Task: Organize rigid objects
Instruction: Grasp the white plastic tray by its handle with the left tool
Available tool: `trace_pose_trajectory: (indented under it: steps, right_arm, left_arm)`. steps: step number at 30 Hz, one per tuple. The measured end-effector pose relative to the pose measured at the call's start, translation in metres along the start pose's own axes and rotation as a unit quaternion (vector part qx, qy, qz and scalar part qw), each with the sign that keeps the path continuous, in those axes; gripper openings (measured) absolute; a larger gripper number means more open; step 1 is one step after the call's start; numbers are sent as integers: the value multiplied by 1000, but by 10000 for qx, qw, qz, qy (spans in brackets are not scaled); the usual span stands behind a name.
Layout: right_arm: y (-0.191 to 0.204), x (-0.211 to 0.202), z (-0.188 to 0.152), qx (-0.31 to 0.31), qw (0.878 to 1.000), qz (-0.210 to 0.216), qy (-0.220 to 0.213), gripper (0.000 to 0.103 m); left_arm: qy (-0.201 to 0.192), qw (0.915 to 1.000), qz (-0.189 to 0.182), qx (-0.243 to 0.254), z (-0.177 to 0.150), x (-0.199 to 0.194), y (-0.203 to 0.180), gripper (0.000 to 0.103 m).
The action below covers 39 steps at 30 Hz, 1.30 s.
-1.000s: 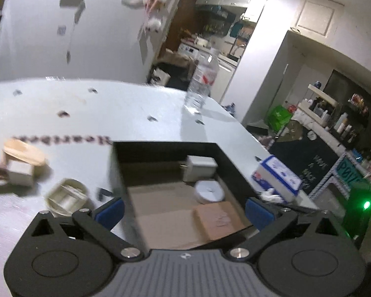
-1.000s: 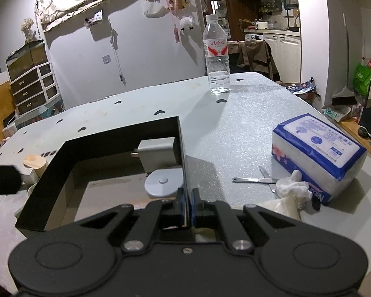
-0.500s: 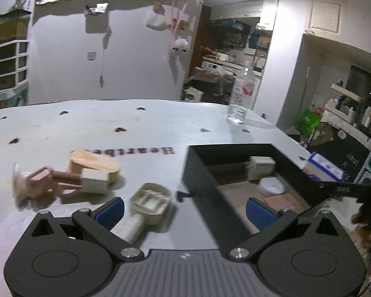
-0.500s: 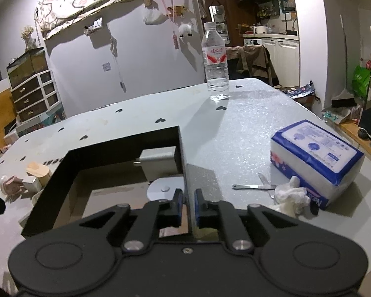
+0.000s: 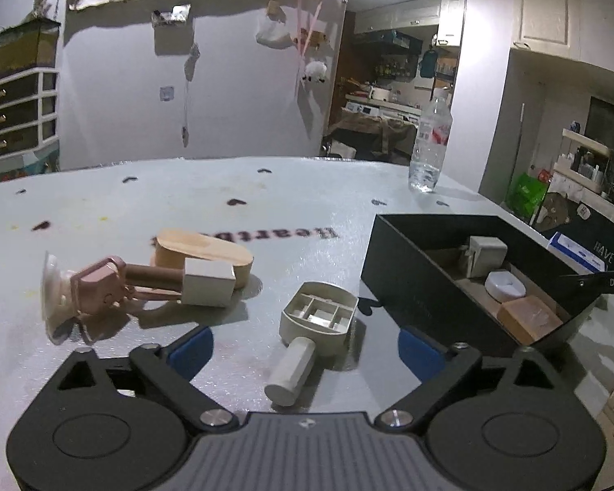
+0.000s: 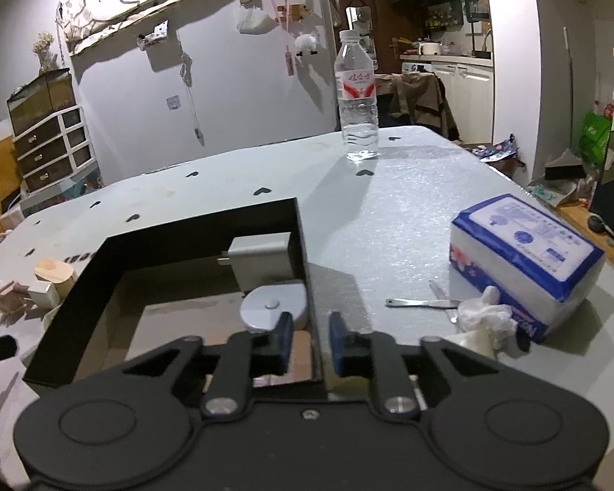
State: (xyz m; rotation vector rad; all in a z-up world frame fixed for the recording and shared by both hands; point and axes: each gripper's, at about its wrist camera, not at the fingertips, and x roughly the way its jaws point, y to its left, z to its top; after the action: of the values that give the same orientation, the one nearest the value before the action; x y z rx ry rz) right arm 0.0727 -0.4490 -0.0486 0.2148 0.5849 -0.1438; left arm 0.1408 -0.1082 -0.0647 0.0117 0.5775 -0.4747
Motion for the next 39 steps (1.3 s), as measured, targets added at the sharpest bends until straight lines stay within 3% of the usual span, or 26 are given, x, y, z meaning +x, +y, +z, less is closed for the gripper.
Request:
trace_pose_trajectory:
  steps: [3, 7, 14, 17, 27, 30, 34, 39]
  right_arm:
    - [2, 1, 1, -34, 9999, -167, 13, 6]
    - [4, 1, 2, -35, 9996, -266, 54, 7]
    - [6, 2, 4, -12, 9993, -358, 120, 7]
    - [7, 1, 2, -58, 9992, -374, 106, 7]
    - [9, 5, 4, -38, 9989, -433, 179, 8]
    - [9, 5, 4, 27, 9988, -440, 194, 8]
    - [8, 7, 3, 111, 9986, -458, 231, 9]
    - [7, 8, 1, 194, 9985, -452, 228, 9]
  left_arm:
    - [118, 9999, -47, 40, 3, 10, 1, 89]
    - [356, 9991, -111, 196, 8, 26, -2, 79]
    - [629, 9963, -108, 569, 15, 49, -8, 77]
    - [803, 9947, -43, 641, 15, 60, -6, 69]
    - [886, 9914, -147, 948, 20, 72, -10, 68]
    - [881, 9913, -211, 960, 20, 68, -13, 50]
    - [973, 9931, -144, 641, 23, 64, -9, 50]
    - [791, 9961, -116, 383, 37, 49, -4, 49]
